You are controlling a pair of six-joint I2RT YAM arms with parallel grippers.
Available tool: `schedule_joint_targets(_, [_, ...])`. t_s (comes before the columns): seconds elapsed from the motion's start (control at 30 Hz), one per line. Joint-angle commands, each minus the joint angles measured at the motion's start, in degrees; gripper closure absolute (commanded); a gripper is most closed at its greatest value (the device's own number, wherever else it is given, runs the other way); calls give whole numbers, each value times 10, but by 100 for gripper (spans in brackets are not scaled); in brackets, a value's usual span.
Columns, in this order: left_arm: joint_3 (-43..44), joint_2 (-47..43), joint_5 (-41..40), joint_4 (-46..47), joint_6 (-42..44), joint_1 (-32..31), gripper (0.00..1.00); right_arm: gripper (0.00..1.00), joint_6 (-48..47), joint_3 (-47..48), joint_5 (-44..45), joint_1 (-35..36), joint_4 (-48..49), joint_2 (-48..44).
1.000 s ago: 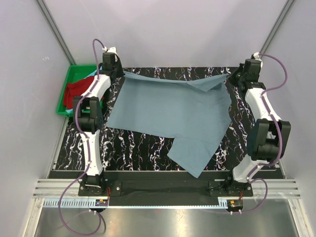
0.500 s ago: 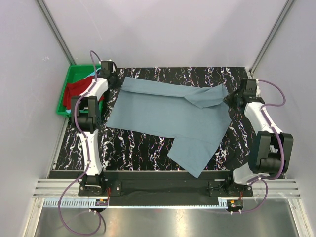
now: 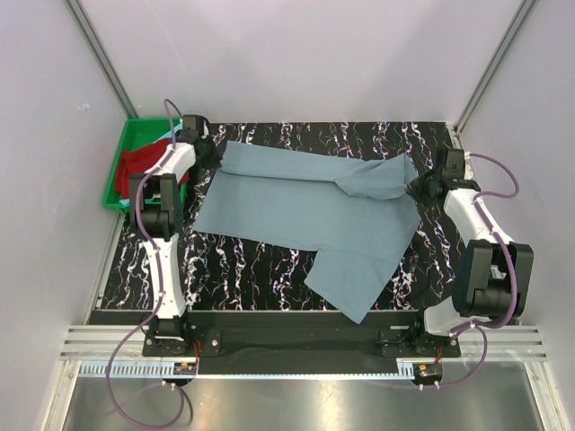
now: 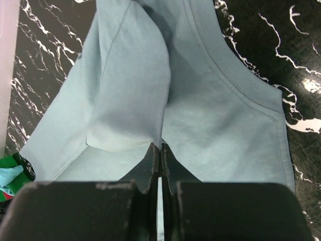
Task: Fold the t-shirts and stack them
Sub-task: Fold the tshirt
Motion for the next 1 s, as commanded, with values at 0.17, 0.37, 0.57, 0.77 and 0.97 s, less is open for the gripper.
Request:
schedule_joint_targets(0.17, [27, 18, 13, 4, 7, 8, 100, 100, 2, -6, -37, -5, -4, 9])
schedule_joint_targets(0.37, [37, 22, 29, 1, 4, 8, 100, 100, -11, 0, -42, -5, -5, 18])
schedule_joint_targets(0.57, [65, 2, 57, 20, -7, 8, 100, 100, -39, 67, -29, -5, -3, 49])
schedule_joint_targets(0.77, [145, 37, 107, 125, -56, 8, 100, 100, -61, 228, -10, -6, 10, 143])
schedule_joint_targets(0.97, [208, 99, 145, 279, -141, 22, 100, 100, -69, 412, -30, -8, 16, 259])
